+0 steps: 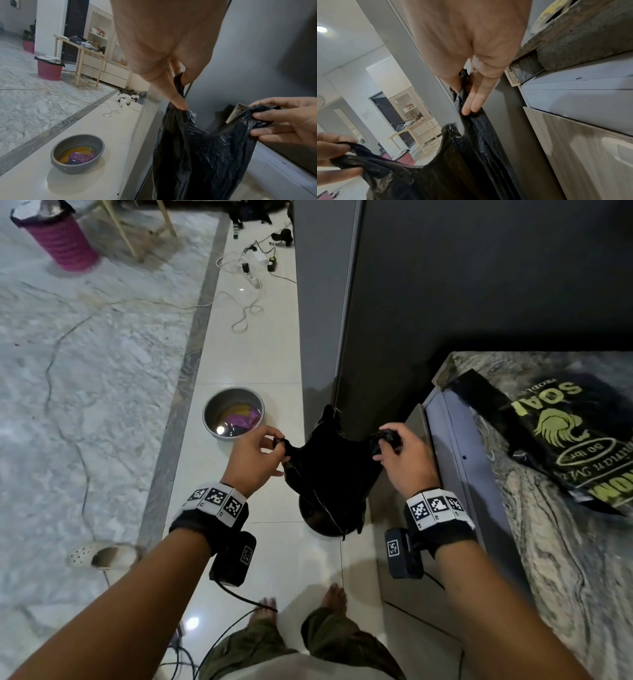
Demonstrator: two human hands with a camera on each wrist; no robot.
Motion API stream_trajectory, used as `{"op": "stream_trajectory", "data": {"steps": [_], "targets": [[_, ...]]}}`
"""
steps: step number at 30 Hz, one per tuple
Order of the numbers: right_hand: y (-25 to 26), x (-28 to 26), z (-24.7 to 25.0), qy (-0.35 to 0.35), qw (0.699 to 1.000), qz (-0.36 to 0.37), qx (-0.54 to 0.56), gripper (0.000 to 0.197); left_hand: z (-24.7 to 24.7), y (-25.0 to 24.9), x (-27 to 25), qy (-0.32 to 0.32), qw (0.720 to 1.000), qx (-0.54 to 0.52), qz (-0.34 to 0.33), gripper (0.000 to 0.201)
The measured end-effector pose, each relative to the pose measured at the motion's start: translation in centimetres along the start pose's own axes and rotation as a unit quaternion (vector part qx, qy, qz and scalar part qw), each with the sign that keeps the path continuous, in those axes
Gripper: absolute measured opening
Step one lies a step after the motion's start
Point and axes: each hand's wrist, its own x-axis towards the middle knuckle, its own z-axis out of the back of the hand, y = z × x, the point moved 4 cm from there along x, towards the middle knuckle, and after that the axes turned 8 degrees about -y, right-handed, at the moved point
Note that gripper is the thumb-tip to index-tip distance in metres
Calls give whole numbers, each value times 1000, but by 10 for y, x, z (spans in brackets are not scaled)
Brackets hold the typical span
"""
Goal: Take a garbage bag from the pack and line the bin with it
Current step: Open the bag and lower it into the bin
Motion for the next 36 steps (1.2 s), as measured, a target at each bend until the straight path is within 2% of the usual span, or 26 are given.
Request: {"op": "stream_trajectory", "data": {"steps": [8, 14, 18, 20, 26, 28, 32, 36], "targets": [[-26, 22, -5, -5, 999, -37, -13, 19, -20, 6, 13, 6, 1000, 8, 1, 8], [-73, 47, -24, 36, 992, -106, -66, 13, -51, 41, 30, 9, 999, 44, 26, 11], [-111, 58, -40, 53, 983, -147, -95, 17, -73, 74, 44, 3, 996, 74, 44, 9], [-129, 61, -49, 72, 977, -164, -113, 22, -82, 94, 50, 0, 995, 84, 56, 10], [-190, 68, -88, 97, 957, -218, -163, 54, -108, 162, 72, -1, 991, 102, 88, 8], [-209, 74, -103, 105, 954, -211, -186, 51, -116, 181, 79, 6, 989, 110, 95, 7], [-231, 92, -123, 95, 970, -153, -165, 24, -130, 199, 96, -9, 991, 103, 83, 5], [-264, 105, -137, 91, 976, -68, -187, 21, -145, 230, 108, -29, 991, 105, 78, 5]]}}
